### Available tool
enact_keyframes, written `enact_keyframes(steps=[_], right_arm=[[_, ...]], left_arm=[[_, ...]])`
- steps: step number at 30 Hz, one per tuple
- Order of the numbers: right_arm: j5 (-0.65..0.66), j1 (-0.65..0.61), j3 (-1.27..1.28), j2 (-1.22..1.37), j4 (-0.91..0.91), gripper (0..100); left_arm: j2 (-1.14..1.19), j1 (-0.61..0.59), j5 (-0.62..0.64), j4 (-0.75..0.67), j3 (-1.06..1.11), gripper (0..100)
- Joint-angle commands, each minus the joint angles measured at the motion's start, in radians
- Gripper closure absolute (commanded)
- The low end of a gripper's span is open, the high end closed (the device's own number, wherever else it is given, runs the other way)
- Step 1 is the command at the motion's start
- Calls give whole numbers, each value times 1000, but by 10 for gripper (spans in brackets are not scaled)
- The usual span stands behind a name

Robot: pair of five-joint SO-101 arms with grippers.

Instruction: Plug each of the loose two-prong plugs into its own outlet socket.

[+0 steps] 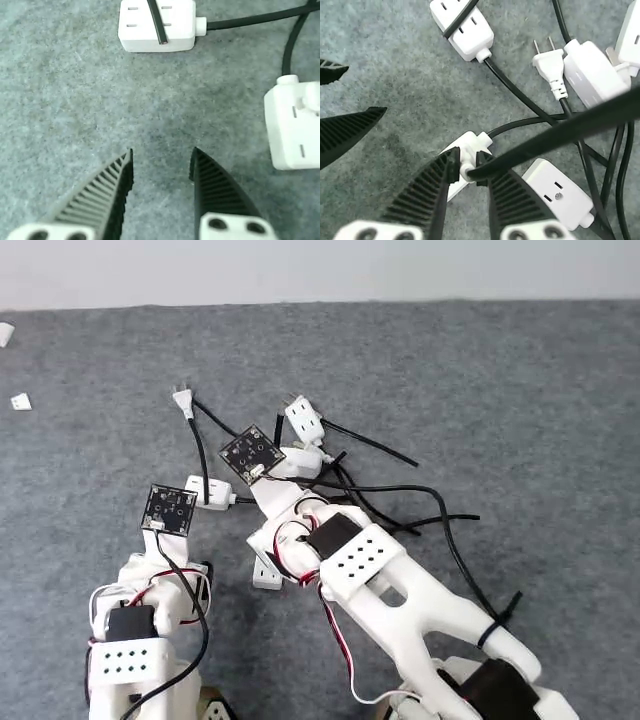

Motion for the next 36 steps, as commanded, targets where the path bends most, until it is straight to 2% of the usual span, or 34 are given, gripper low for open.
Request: enact_keyframes(steps=[1,10,30,36], right_arm=[[-12,10,2,-5,-22,990],[-11,-61,51,82,-102,990],[-25,-84,91,116,-25,990],[26,-113,57,174,10,989]], left_arm=[[-8,-9,6,-26,-50,831],[-8,-11,6,-26,-48,831],[-6,-11,5,-29,-48,831],[-6,-11,5,-29,-48,831]])
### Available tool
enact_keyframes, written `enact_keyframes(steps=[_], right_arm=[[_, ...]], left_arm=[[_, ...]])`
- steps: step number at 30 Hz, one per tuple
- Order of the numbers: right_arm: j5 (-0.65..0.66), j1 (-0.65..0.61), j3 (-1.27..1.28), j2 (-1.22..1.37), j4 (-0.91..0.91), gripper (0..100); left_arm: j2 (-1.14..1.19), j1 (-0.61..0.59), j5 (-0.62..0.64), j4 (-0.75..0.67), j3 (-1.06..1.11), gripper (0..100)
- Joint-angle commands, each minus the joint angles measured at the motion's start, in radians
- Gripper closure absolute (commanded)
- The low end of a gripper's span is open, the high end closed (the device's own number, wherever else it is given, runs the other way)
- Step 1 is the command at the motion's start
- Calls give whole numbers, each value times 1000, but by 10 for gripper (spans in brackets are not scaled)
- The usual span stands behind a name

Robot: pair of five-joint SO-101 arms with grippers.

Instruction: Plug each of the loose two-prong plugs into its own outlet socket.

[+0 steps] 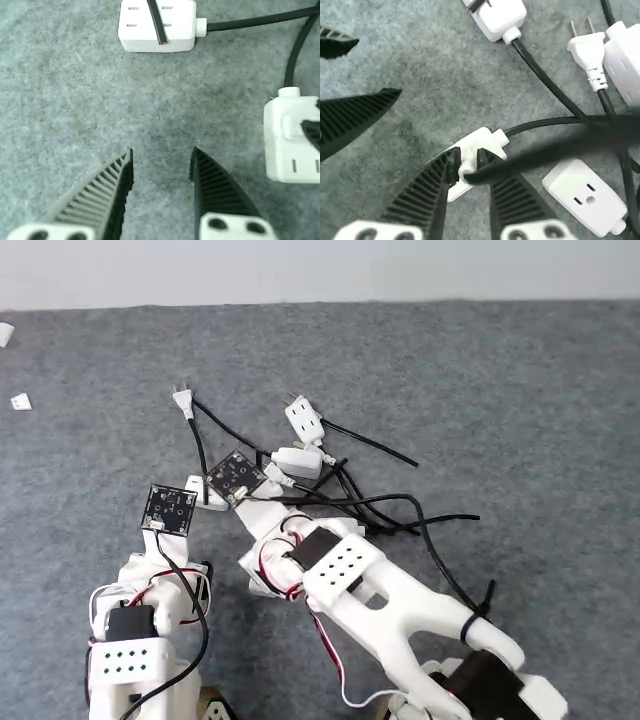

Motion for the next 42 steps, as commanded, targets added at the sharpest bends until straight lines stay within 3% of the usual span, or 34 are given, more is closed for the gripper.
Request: enact_keyframes(steps=[1,6,11,15,19,31,33,37,42], right_arm=[[21,-38,5,64,45,987],[15,-39,0,65,56,883],[-242,-107,-23,68,56,714],[-437,-137,-54,76,51,693],[-451,-140,-72,77,48,693],[-450,-111,-170,219,10,700],[-446,-94,-196,240,25,753],[-442,-33,-209,239,25,995],[-420,77,-207,156,145,988]], left_arm=[[-6,-11,5,-29,-48,831],[-6,-12,5,-44,-48,831],[-9,-44,5,-55,-51,830],[-12,-84,11,-77,-54,830],[-11,-89,12,-77,-68,830],[-6,-236,106,-126,-113,830],[-6,-242,106,-126,-113,830],[-6,-244,106,-126,-113,830],[-6,-241,106,-127,-110,830]])
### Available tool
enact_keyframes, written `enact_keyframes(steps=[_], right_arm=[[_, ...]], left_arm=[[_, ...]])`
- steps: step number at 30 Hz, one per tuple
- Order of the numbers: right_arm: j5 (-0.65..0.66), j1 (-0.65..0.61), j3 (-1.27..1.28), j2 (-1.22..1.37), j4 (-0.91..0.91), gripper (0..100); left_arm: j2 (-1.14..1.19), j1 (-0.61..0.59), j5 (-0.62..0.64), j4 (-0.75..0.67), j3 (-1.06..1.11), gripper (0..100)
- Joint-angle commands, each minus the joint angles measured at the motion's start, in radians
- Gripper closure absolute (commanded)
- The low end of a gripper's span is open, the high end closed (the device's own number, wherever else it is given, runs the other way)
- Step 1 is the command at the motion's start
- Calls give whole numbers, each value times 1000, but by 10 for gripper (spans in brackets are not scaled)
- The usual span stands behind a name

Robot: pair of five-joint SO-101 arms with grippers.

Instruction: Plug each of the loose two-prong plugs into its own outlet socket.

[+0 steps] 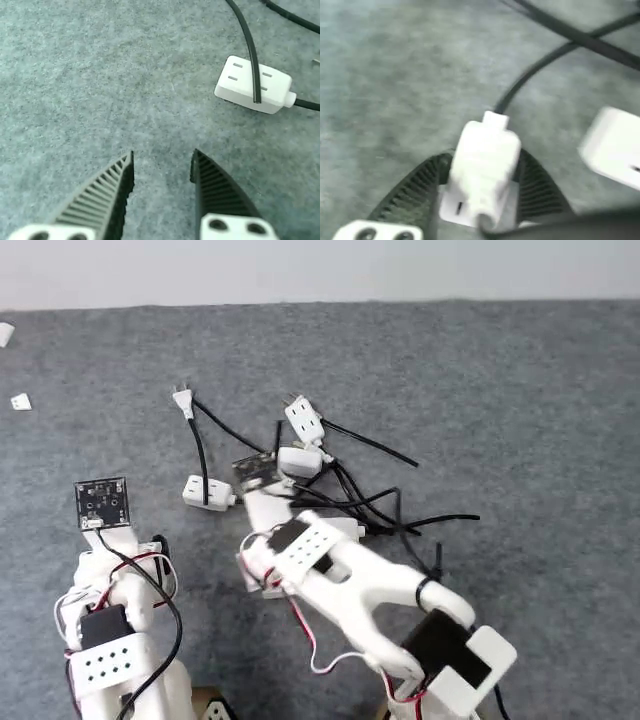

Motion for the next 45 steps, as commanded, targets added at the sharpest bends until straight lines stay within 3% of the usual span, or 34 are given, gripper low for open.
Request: enact_keyframes(steps=[1,7,16,21,25,30,37,45], right_arm=[[21,91,-60,-119,101,990],[186,335,-64,-389,308,991],[445,963,-14,-754,529,991],[617,1379,121,-820,401,990],[730,1601,242,-776,160,987],[893,1745,296,-621,-27,957],[953,1853,256,-470,-97,664],[945,1894,86,-545,104,745]], left_arm=[[-6,-3,8,-29,-53,830],[-6,15,8,-29,-44,830],[-5,37,8,-51,-22,830],[-5,37,8,-49,-8,830],[-5,37,8,-32,-7,830],[-5,37,6,-28,-7,830],[-6,40,3,0,2,830],[-5,224,-2,60,33,830]])
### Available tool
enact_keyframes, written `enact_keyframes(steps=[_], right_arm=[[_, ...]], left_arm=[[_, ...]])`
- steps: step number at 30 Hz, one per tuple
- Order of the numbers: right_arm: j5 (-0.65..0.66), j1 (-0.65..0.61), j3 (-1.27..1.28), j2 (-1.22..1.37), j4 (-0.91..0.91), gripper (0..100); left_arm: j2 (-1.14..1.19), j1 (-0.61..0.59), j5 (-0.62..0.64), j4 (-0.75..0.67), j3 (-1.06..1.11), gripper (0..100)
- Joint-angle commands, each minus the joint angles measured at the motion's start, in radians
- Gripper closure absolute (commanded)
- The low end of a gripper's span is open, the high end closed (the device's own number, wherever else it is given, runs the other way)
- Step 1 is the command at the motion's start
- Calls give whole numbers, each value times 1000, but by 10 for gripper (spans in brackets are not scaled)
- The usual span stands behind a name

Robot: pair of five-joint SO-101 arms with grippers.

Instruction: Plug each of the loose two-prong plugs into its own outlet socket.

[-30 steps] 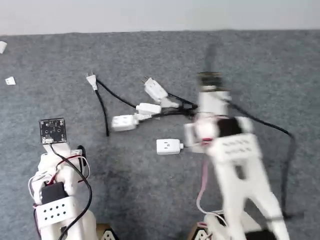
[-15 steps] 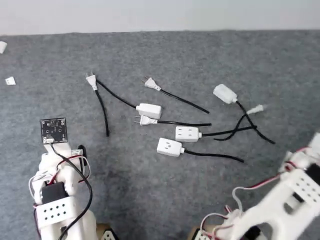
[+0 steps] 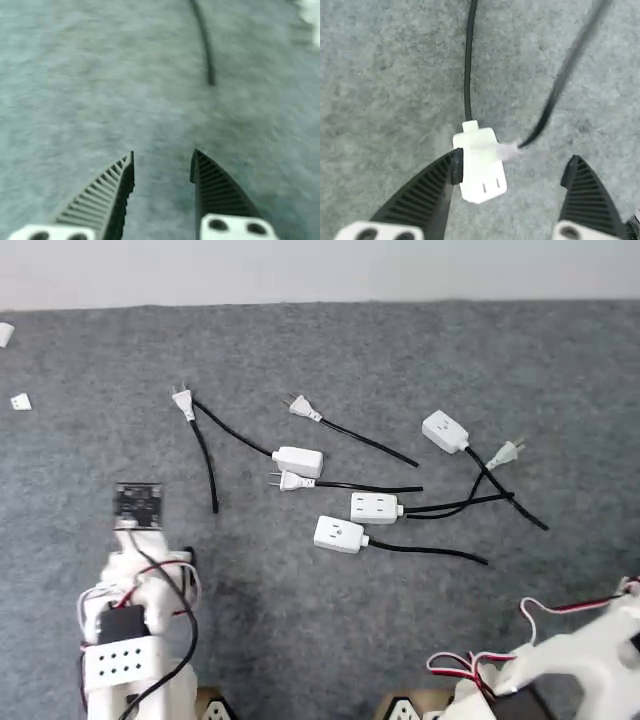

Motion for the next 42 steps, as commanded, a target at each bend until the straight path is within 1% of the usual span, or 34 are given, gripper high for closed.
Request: enact_keyframes(steps=[1,3,5,6,8,10,13,16,18,20,23,26,30,32,36,38,42], right_arm=[[3,13,-130,-77,131,772],[-3,10,-167,-110,222,853],[-38,-2,-189,-145,314,961],[-43,-25,-192,-168,357,998],[-46,-88,-183,-217,446,970],[-51,-176,-149,-272,512,991],[-54,-392,-57,-375,561,989],[-69,-647,60,-486,521,987],[-132,-803,126,-542,430,985],[-173,-918,187,-578,308,956],[-181,-1030,224,-558,154,853],[-153,-1109,216,-476,76,772],[46,-1185,192,-331,7,760],[118,-1201,164,-252,-21,760],[181,-1218,63,-84,-61,759],[198,-1222,-6,8,-67,759],[252,-1224,-143,197,-62,760]], left_arm=[[-5,54,0,35,-31,830],[-3,91,6,51,-47,830],[-3,152,8,52,-58,830],[2,183,9,52,-61,830],[40,215,40,52,-82,830],[120,215,72,46,-116,830],[287,178,78,25,-166,830],[430,115,80,-20,-211,830],[493,95,81,-32,-242,830],[522,87,83,-32,-260,830],[525,86,83,-32,-260,830],[525,81,83,-32,-260,830],[525,-25,84,-51,-277,829],[525,-92,87,-71,-288,824],[525,-173,172,-95,-305,753],[529,-192,184,-130,-303,726],[532,-193,184,-158,-303,721]])
